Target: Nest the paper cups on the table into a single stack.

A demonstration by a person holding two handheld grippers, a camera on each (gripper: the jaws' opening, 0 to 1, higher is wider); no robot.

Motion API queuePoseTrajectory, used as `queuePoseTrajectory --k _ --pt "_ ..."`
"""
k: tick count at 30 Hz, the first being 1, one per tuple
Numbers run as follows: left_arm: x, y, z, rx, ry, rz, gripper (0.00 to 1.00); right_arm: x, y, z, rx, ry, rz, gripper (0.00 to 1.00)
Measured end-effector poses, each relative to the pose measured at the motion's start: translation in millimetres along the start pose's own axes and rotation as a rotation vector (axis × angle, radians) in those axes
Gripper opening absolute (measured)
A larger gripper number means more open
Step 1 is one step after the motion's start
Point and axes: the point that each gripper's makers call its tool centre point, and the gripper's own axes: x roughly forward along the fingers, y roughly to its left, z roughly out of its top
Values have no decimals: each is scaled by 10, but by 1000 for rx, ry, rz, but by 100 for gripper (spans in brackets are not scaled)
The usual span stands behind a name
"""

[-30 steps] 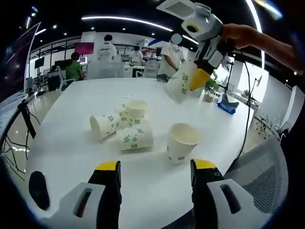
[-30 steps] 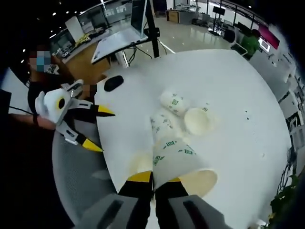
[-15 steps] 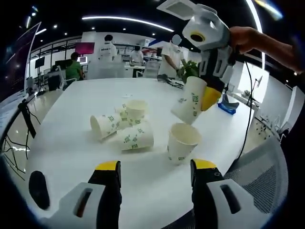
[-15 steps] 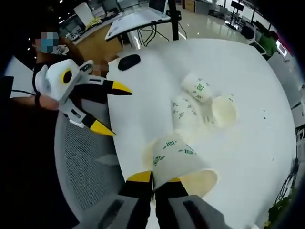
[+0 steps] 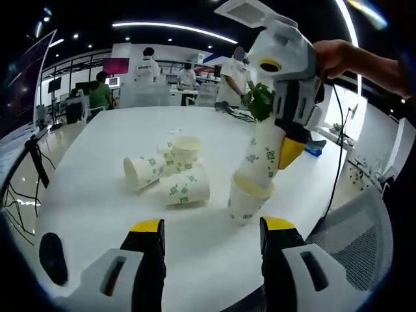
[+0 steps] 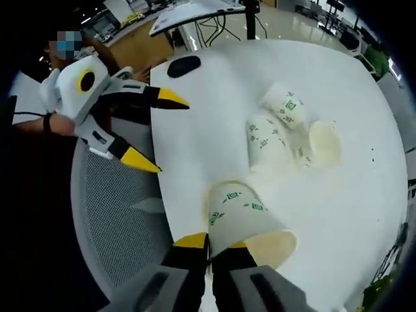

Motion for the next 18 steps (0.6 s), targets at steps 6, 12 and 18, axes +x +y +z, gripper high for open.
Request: queuePoseTrajectory --k 6,12,18 --pt "-1 3 5 0 -2 1 58 41 -3 13 3 17 2 0" --pt "-17 -8 10 -1 -2 1 58 110 6 13 12 41 8 0" --pt "-6 -20 -5 4 5 -5 58 181 32 11 22 53 18 0"
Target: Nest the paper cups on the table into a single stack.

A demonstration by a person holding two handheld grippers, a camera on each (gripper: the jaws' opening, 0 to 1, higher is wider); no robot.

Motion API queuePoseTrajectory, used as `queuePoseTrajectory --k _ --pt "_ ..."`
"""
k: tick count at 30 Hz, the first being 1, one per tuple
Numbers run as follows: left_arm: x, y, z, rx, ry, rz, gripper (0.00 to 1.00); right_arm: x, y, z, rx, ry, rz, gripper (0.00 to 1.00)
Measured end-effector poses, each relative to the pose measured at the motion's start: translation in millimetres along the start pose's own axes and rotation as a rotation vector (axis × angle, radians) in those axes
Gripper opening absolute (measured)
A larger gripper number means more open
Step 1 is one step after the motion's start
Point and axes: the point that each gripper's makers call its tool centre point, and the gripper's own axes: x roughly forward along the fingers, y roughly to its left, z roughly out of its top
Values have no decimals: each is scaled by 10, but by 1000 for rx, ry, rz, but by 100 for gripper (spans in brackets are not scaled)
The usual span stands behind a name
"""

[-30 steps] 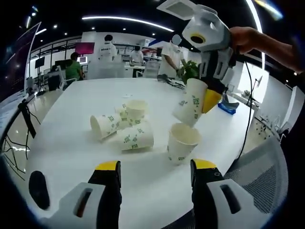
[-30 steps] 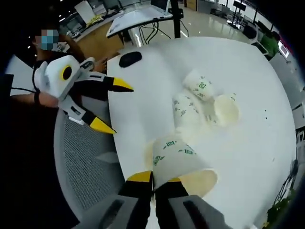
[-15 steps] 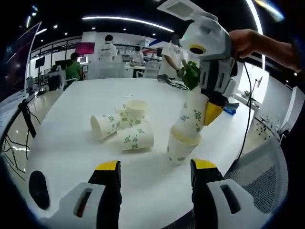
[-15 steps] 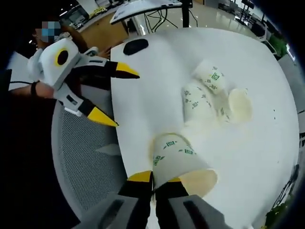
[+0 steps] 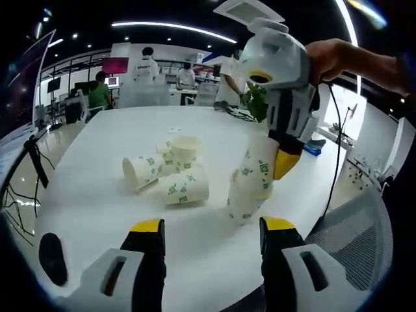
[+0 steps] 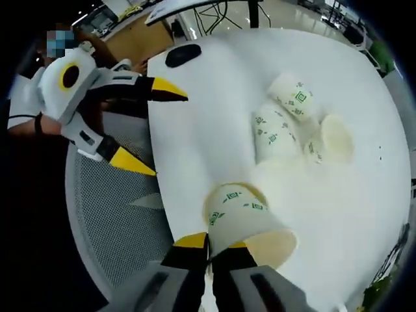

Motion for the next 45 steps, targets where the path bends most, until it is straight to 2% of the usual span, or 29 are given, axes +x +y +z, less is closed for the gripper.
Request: queuePoseTrajectory --k 11,21,32,45 --pt "13 -5 -6 2 5 -4 57 88 -80 -14 27 9 -15 0" --pt "25 -5 -16 4 7 -7 57 114 -33 25 14 -1 -7 0" --pt "20 -3 -13 1 6 -5 58 99 19 135 3 -34 8 3" --pt "20 -13 -26 10 8 -7 57 13 26 124 31 -91 0 9"
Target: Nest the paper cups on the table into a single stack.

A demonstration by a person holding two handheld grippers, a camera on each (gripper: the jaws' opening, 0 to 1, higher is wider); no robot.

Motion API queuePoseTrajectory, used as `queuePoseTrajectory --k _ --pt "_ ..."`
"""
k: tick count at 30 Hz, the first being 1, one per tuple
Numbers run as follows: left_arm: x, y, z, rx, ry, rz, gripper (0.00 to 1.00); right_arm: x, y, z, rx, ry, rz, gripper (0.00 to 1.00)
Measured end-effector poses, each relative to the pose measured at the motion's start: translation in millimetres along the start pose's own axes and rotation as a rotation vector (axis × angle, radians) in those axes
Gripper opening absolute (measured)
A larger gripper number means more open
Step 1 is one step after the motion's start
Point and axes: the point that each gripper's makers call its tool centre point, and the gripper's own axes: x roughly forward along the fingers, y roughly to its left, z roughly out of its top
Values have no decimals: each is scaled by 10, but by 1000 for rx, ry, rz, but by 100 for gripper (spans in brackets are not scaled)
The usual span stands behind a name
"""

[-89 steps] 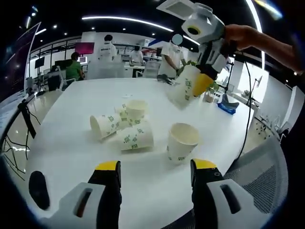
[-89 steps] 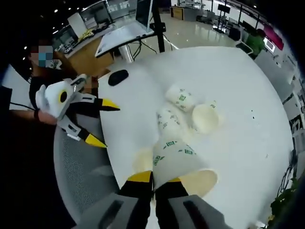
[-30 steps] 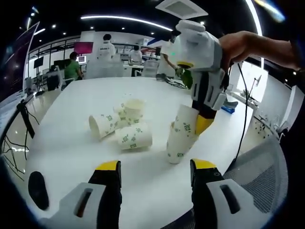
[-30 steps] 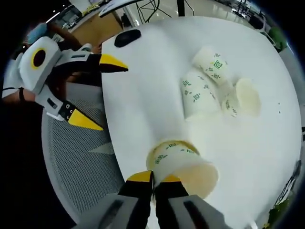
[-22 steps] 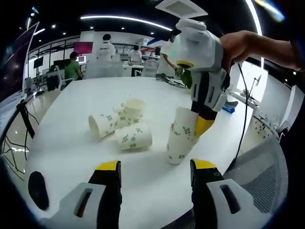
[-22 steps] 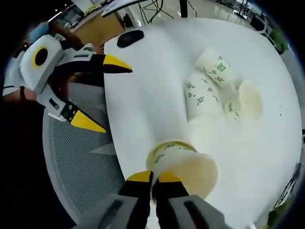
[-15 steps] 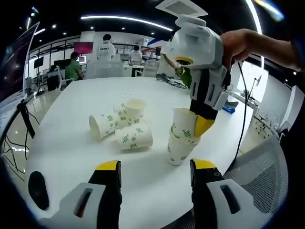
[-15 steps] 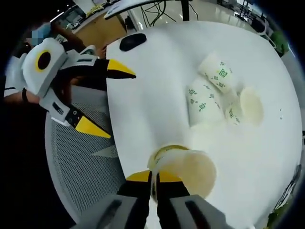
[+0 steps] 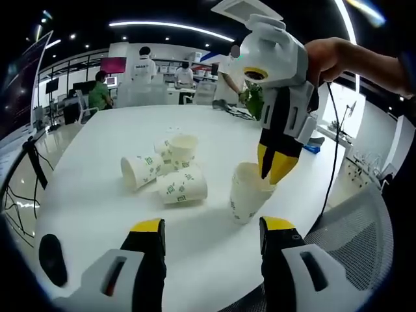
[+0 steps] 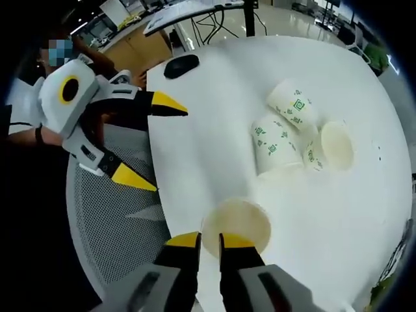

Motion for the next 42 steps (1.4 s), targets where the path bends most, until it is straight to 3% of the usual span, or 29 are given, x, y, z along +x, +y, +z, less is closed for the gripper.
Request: queuePoseTrajectory --k 11,20,25,29,34,40,42 --pt "-6 -37 -13 11 7 -10 57 -106 18 40 36 -73 -14 17" --pt "2 -53 -23 17 11 -16 57 -263 -39 97 114 -188 -27 20" --pt "-4 -59 -24 19 13 -17 57 -345 -96 229 149 -304 -47 24" --pt "-17 -74 -22 22 16 -20 57 -320 -203 388 225 -409 -17 27" --pt "-6 -68 -39 22 20 -22 57 -306 -313 546 400 -540 49 30" --pt "16 -53 -58 21 24 -23 57 -236 -534 566 508 -588 56 33" --pt "17 -53 -59 22 25 -23 57 -237 -515 575 524 -599 59 34"
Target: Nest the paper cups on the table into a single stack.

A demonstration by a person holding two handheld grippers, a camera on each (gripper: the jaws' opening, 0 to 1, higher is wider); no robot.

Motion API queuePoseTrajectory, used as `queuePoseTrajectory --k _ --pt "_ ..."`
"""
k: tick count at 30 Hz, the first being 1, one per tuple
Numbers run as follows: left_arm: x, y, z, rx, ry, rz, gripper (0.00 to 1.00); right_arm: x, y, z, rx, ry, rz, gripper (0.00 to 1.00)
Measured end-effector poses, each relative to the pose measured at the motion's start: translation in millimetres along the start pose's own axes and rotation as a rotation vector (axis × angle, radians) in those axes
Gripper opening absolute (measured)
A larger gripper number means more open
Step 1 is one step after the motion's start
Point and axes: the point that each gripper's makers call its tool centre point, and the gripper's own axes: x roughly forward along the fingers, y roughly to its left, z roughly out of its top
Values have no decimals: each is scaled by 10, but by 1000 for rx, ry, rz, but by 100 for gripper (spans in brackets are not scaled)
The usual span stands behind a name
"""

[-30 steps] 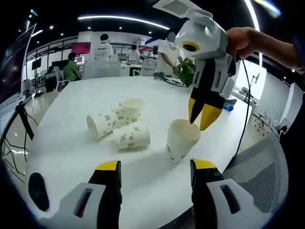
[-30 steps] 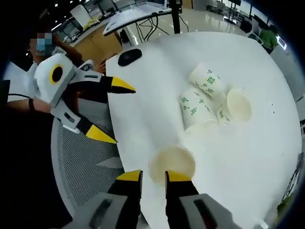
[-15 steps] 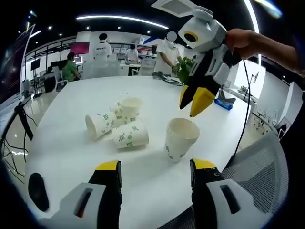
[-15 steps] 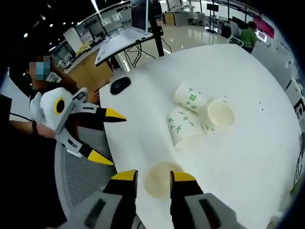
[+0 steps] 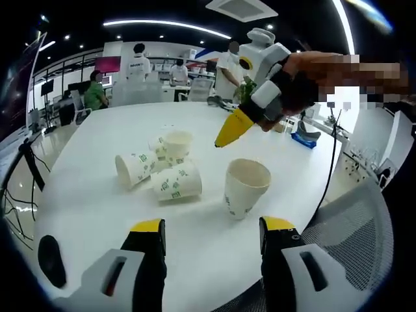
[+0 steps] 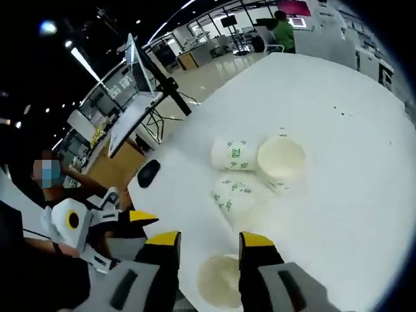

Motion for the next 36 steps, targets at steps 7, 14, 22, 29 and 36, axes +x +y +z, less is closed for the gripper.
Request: queuePoseTrajectory --k 7,14,22,29,36 --pt "-8 3 3 -5 4 3 57 179 -203 55 31 0 -32 34" --pt "-2 20 -4 -12 8 10 57 390 -183 22 71 26 -24 34" --pt "-13 46 -8 -24 11 20 57 600 -249 -26 112 37 -25 34" --pt "-6 63 -16 -33 14 24 57 716 -280 24 146 21 -2 34" --pt "-7 79 -17 -43 16 29 57 833 -289 3 191 25 24 34"
